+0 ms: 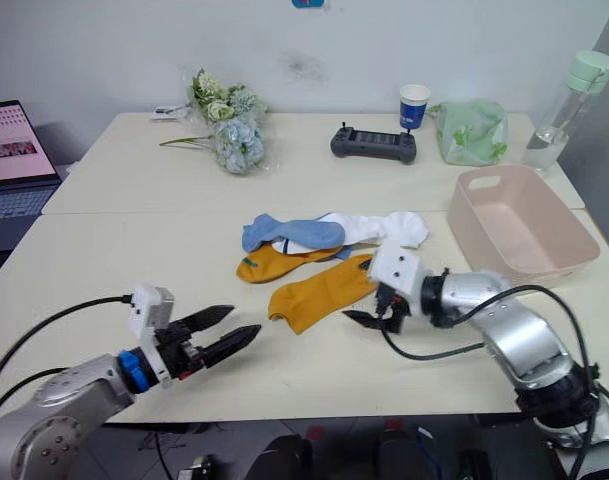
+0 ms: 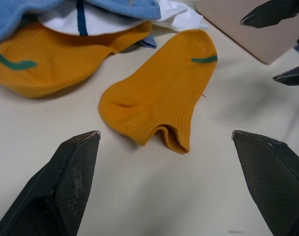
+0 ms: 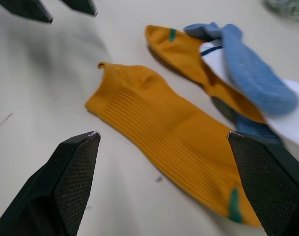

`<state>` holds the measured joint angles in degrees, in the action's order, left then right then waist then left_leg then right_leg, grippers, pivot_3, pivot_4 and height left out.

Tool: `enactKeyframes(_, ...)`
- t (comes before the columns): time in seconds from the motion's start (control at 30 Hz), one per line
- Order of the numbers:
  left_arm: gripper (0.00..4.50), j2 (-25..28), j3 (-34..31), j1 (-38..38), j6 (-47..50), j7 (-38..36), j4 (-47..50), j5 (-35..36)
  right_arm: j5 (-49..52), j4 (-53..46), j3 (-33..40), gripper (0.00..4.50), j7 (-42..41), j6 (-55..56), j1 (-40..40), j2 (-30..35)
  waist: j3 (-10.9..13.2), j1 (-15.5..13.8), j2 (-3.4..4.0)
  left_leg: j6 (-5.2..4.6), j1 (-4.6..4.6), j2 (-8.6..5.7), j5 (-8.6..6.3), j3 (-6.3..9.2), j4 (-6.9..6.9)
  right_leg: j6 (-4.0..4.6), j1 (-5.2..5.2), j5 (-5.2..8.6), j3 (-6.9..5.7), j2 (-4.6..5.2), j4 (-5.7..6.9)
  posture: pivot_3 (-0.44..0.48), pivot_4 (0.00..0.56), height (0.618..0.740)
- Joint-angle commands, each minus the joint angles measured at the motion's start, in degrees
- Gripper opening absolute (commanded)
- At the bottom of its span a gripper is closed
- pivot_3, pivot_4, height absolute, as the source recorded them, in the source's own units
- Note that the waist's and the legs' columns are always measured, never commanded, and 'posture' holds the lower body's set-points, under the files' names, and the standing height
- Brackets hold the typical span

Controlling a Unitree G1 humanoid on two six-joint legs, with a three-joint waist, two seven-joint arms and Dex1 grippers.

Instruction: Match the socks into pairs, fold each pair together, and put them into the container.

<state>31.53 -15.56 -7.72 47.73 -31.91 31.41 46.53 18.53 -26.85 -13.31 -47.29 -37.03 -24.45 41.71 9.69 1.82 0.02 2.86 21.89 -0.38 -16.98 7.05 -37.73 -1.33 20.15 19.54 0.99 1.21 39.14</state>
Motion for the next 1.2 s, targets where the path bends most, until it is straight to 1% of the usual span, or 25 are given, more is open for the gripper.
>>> enactKeyframes(0.03,4.5,-3.09,2.04,2.93,3.52,6.44,1.0,1.88,2.94,-3.49,4.78,4.46,-2.29,-1.13,0.55,2.65,0.0,-0.16,-0.01,0.0,0.0,-0.02,0.0,0.0,-0.02,0.0,-0.02,0.0,0.0,0.01,-0.01,0.0,0.15,0.74)
enactKeyframes(0.17,4.5,-5.14,4.31,4.02,6.19,10.06,0.65,1.63,4.53,-4.45,7.12,4.46,-3.61,-1.9,1.35,4.72,0.0,-0.08,-0.01,0.11,0.03,-0.05,0.06,-0.03,-0.08,0.0,-0.04,0.0,0.03,0.03,-0.04,0.0,0.15,0.74)
enactKeyframes(0.23,4.5,-4.96,6.09,3.73,5.98,9.81,0.85,0.43,4.29,-4.56,7.3,4.46,-3.85,-1.15,2.45,5.19,0.0,-0.1,-0.02,0.17,0.02,-0.04,0.1,-0.03,-0.07,0.0,-0.04,0.0,0.03,0.02,-0.03,0.0,0.15,0.74)
enactKeyframes(0.3,4.5,-4.47,7.11,3.1,5.53,9.25,1.03,-0.25,2.56,-3.44,6.78,4.46,-2.32,0.43,3.13,4.17,0.0,-0.1,-0.02,0.18,0.02,-0.03,0.1,-0.01,-0.07,0.0,-0.06,0.0,0.0,0.01,-0.03,0.0,0.15,0.74)
enactKeyframes(0.4,4.5,-3.97,8.06,3.06,4.21,9.11,0.22,-1.87,-3.76,0.74,4.05,4.46,1.96,4.42,3.42,2.2,0.0,-0.03,-0.02,0.19,0.0,-0.04,0.11,-0.07,-0.07,0.0,-0.04,0.0,0.07,0.01,-0.02,0.0,0.15,0.74)
enactKeyframes(0.43,4.5,-4.28,8.24,3.58,3.94,9.34,-0.26,-2.08,-6.3,3.07,3.16,4.46,4.29,5.46,3.27,0.94,0.0,-0.07,-0.02,0.2,0.0,-0.04,0.11,-0.07,-0.09,0.0,-0.05,0.0,0.06,0.01,-0.01,0.0,0.15,0.74)
enactKeyframes(0.47,4.5,-4.94,8.43,4.38,3.74,9.7,-0.74,-2.13,-6.69,5.26,3.27,4.46,6.63,4.3,3.1,-1.34,-0.03,-0.11,-0.07,0.21,-0.01,-0.05,0.12,-0.06,-0.09,0.0,-0.07,0.0,0.06,0.02,-0.01,0.0,0.15,0.74)
enactKeyframes(0.6,4.5,-7.56,9.04,6.64,3.96,12.01,-2.65,-2.61,-4.46,10.15,6.42,4.46,13.23,-2.96,2.23,-10.05,-0.03,-0.15,-0.08,0.23,0.02,-0.06,0.13,-0.07,-0.1,0.0,-0.05,0.0,0.06,0.02,-0.01,0.0,0.15,0.74)
enactKeyframes(0.77,4.5,-10.9,10.15,8.53,5.2,14.91,-4.01,-3.17,-4.44,13.26,8.09,4.46,17.93,-7.96,0.48,-15.79,-0.03,-0.14,-0.07,0.23,0.05,-0.06,0.13,-0.07,-0.09,0.0,-0.01,0.0,0.06,0.02,-0.02,0.0,0.15,0.74)
enactKeyframes(0.87,3.94,-11.94,11.1,9.11,5.98,15.91,-4.78,-3.63,-4.05,13.85,8.77,4.5,19.75,-10.32,-0.77,-18.12,-0.04,-0.13,-0.06,0.23,0.03,-0.07,0.13,-0.07,-0.1,0.0,-0.02,0.0,0.06,0.02,0.01,0.0,0.15,0.74)
enactKeyframes(1.03,2.42,-13.96,12.06,10.77,5.55,16.98,-6.99,-4.92,-2.46,15.43,11.71,4.5,23.28,-13.9,-2.2,-22.13,-0.04,-0.14,-0.06,0.23,0.03,-0.08,0.13,-0.07,-0.1,0.0,-0.02,0.0,0.06,0.02,0.02,0.0,0.15,0.74)
enactKeyframes(1.07,2.1,-14.18,12.23,11.01,5.37,17.03,-7.32,-5.21,-2.28,15.98,12.23,4.18,23.97,-14.33,-2.43,-22.93,-0.04,-0.13,-0.06,0.23,0.04,-0.09,0.13,-0.07,-0.11,0.0,-0.01,0.0,0.06,0.02,0.03,0.0,0.15,0.74)
enactKeyframes(1.1,1.87,-14.34,12.22,11.11,5.34,17.07,-7.47,-5.41,-2.4,16.38,12.41,4.09,24.43,-14.55,-2.59,-23.36,-0.04,-0.13,-0.06,0.23,0.03,-0.09,0.13,-0.07,-0.11,0.0,-0.01,0.0,0.06,0.02,0.03,0.0,0.15,0.74)
enactKeyframes(1.13,1.53,-14.36,12.16,11.05,5.3,17.08,-7.42,-5.67,-2.53,16.57,12.27,3.87,24.41,-14.67,-2.65,-23.41,-0.04,-0.13,-0.06,0.23,0.04,-0.09,0.13,-0.08,-0.11,0.0,-0.01,0.0,0.06,0.02,0.03,0.0,0.15,0.74)
enactKeyframes(1.2,0.94,-14.31,11.82,10.78,5.2,17.19,-7.4,-5.95,-2.6,16.66,11.8,3.21,23.9,-14.69,-2.53,-23.23,-0.04,-0.11,-0.06,0.23,0.04,-0.09,0.13,-0.09,-0.1,0.0,0.01,0.0,0.07,0.02,0.03,0.0,0.15,0.74)
